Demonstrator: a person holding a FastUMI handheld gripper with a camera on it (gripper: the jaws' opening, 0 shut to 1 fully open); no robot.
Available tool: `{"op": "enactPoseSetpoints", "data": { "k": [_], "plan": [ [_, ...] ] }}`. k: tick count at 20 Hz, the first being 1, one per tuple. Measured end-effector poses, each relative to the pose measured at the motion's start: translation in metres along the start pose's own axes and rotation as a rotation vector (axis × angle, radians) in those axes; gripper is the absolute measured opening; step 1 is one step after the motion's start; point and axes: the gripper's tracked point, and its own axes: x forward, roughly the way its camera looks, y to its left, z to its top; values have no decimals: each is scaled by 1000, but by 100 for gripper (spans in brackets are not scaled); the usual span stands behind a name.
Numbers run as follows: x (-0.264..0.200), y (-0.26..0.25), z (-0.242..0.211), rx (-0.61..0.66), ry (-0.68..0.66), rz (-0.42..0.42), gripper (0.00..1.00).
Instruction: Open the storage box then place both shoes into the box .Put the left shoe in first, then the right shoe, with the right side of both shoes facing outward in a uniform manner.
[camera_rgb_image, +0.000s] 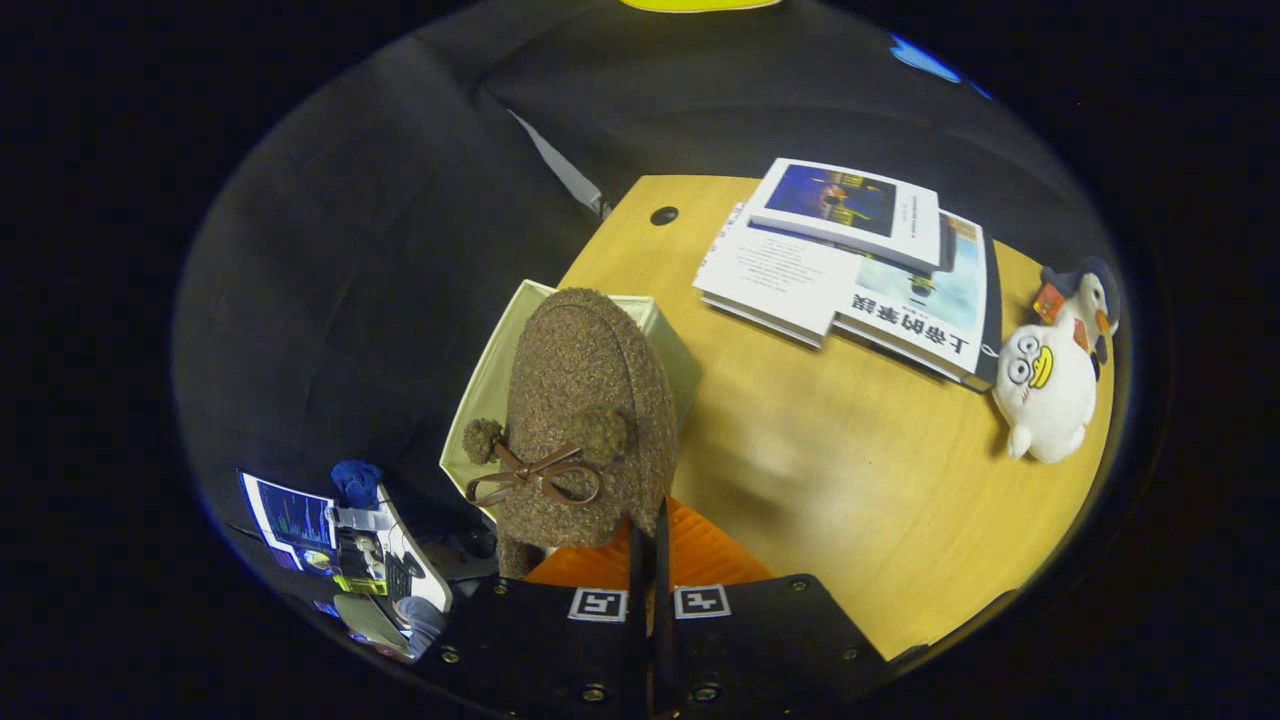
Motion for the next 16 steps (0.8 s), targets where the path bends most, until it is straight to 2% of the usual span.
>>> {"op": "enactPoseSetpoints", "data": {
  "k": [7, 16],
  "plan": [
    [52, 65, 38, -70, 37, 24, 3],
    [106, 83, 31, -118, 101, -67, 3]
  ]
}}
